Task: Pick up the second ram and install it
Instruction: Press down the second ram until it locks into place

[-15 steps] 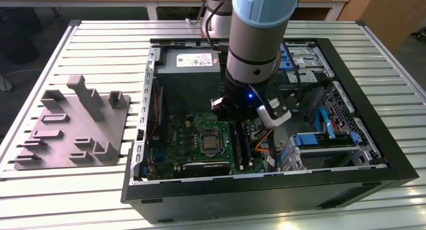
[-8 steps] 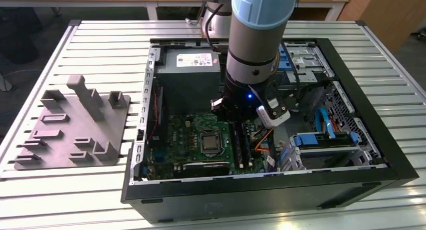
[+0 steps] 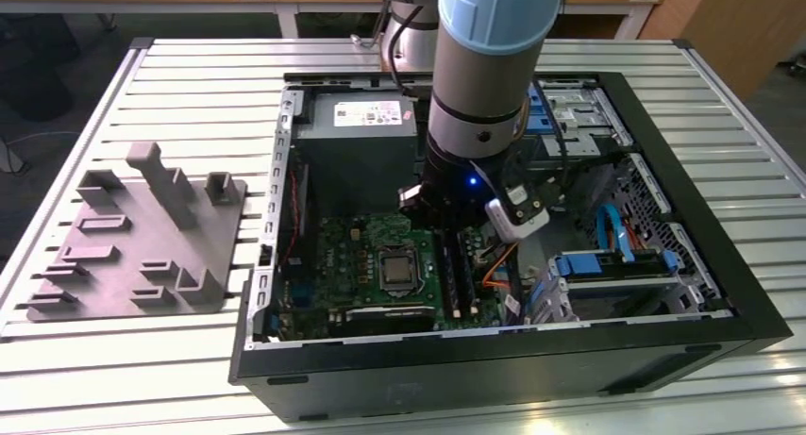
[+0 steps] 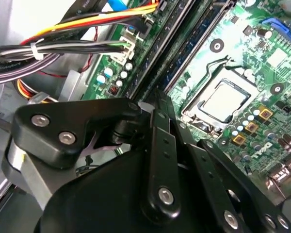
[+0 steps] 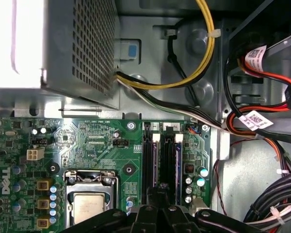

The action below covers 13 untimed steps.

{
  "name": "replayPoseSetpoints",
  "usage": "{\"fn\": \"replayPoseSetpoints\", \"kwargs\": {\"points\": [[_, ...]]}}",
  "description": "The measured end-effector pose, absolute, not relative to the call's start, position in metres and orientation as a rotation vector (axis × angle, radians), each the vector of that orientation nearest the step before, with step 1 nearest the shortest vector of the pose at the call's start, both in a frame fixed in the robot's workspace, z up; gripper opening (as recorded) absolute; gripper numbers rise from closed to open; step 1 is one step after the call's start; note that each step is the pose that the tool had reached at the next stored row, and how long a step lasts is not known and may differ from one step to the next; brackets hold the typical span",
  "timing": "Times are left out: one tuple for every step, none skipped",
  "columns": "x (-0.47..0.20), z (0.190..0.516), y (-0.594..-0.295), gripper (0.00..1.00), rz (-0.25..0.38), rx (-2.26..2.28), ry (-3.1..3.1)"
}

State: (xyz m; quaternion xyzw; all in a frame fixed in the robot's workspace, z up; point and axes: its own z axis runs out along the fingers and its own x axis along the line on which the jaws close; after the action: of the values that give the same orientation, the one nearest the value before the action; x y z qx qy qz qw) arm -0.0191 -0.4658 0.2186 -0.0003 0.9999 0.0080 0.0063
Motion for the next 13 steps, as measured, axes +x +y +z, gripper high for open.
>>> {"fn": "replayPoseSetpoints", "kwargs": {"points": [[-0.0191, 0.2206, -0.4659, 0.1, 0.025, -0.001, 3.129], [-0.0192, 0.2236, -0.4662, 0.1, 0.021, -0.001, 3.13], [-0.0192, 0.2254, -0.4662, 0.1, 0.021, -0.001, 3.129], [-0.0192, 0.2269, -0.4662, 0.1, 0.021, -0.001, 3.129], [-0.0192, 0.2284, -0.4662, 0.1, 0.021, -0.001, 3.13], [-0.0192, 0.2291, -0.4662, 0.1, 0.021, -0.001, 3.129], [-0.0192, 0.2291, -0.4659, 0.1, 0.021, -0.001, 3.129], [-0.0192, 0.2291, -0.4656, 0.1, 0.021, -0.001, 3.129], [-0.0193, 0.2292, -0.4656, 0.1, 0.021, -0.001, 3.129], [-0.0193, 0.2291, -0.4656, 0.1, 0.021, -0.001, 3.129], [-0.0194, 0.2293, -0.4662, 0.1, 0.02, -0.001, 3.13], [-0.0197, 0.2293, -0.4673, 0.1, 0.02, -0.001, 3.129], [-0.0198, 0.2292, -0.4691, 0.1, 0.02, -0.001, 3.129]]}}
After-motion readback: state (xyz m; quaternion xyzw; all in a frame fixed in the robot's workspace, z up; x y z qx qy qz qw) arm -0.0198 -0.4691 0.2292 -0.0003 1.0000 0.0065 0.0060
